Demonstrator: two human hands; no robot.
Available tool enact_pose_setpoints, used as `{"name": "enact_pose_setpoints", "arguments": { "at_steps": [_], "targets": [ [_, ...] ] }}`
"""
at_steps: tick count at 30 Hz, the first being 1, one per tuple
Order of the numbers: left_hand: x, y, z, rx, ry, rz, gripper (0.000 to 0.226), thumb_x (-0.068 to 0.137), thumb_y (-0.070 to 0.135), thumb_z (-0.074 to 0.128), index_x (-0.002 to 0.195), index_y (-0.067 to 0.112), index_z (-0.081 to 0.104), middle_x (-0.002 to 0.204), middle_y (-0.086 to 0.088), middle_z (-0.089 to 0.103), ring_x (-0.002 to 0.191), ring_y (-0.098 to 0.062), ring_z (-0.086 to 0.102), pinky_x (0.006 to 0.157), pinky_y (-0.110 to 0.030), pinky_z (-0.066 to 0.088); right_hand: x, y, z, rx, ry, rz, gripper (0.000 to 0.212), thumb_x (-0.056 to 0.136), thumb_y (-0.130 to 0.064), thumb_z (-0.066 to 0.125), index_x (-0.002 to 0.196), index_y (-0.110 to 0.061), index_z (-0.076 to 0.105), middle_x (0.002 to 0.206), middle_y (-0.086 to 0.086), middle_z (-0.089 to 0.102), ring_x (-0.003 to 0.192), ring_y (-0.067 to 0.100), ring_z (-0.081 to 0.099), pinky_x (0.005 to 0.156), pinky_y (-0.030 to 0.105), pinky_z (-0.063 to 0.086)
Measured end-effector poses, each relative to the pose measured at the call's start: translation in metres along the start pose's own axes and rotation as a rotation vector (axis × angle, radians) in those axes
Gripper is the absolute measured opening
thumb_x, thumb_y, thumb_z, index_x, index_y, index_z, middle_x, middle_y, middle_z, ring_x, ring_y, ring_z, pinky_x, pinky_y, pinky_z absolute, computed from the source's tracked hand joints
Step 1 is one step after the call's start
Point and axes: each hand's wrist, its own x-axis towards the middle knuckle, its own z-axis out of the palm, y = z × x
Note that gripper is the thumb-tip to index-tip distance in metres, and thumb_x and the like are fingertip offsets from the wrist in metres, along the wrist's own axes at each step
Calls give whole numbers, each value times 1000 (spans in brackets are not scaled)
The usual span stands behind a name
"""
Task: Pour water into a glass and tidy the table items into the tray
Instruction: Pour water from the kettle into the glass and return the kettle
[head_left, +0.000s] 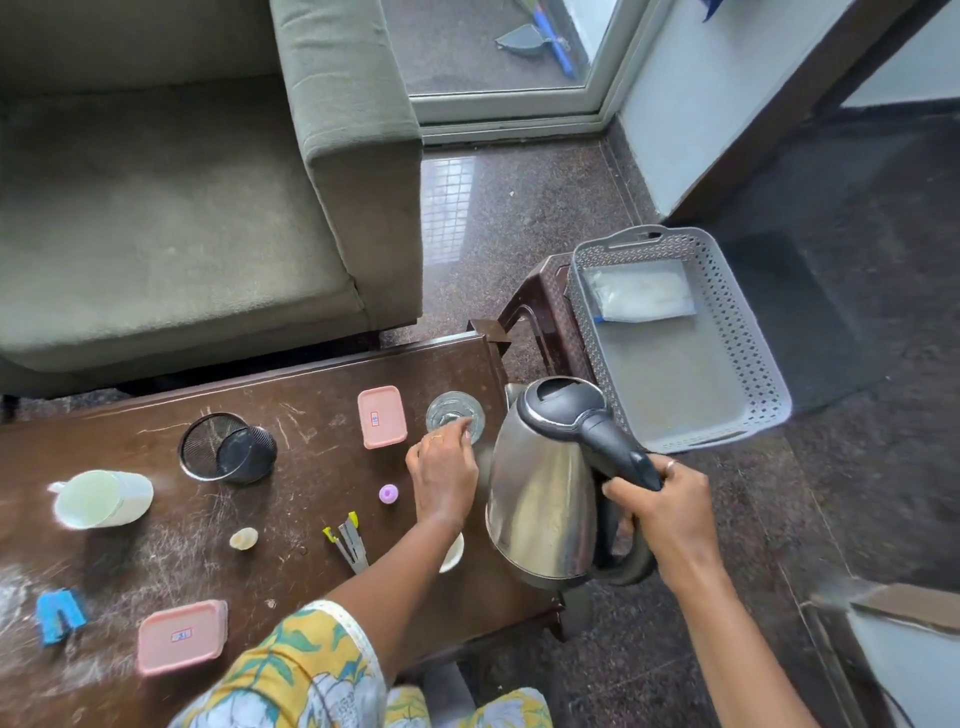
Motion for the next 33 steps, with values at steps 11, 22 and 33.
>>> {"name": "enact_pose_setpoints", "arguments": {
  "at_steps": [11, 22, 33],
  "targets": [
    [8, 68, 7, -28, -20, 172, 27, 95, 22, 44, 118, 25, 58, 114, 1, 66, 109, -18, 56, 96, -34, 29, 0, -24, -92, 584, 375, -126, 23, 68, 8, 70, 66, -10, 55, 35, -3, 51, 27, 8, 39, 33, 16, 35],
    [22, 130, 55, 104, -295, 291, 37, 95, 35, 44, 132, 32, 42, 133, 10, 51, 131, -19, 31, 108, -55, 14, 91, -7, -102, 634, 703, -148, 23, 54, -26, 74, 63, -22, 53, 37, -7, 54, 31, 6, 46, 38, 19, 35],
    [32, 132, 84, 384, -398, 576, 58, 90, 16, 40, 141, 36, 22, 149, 14, 29, 138, -17, 19, 105, -60, 6, 153, 28, -65, 339, 809, -29, 18, 60, -34, 71, 62, -21, 60, 65, 17, 67, 58, 27, 61, 56, 45, 52]
  ]
}}
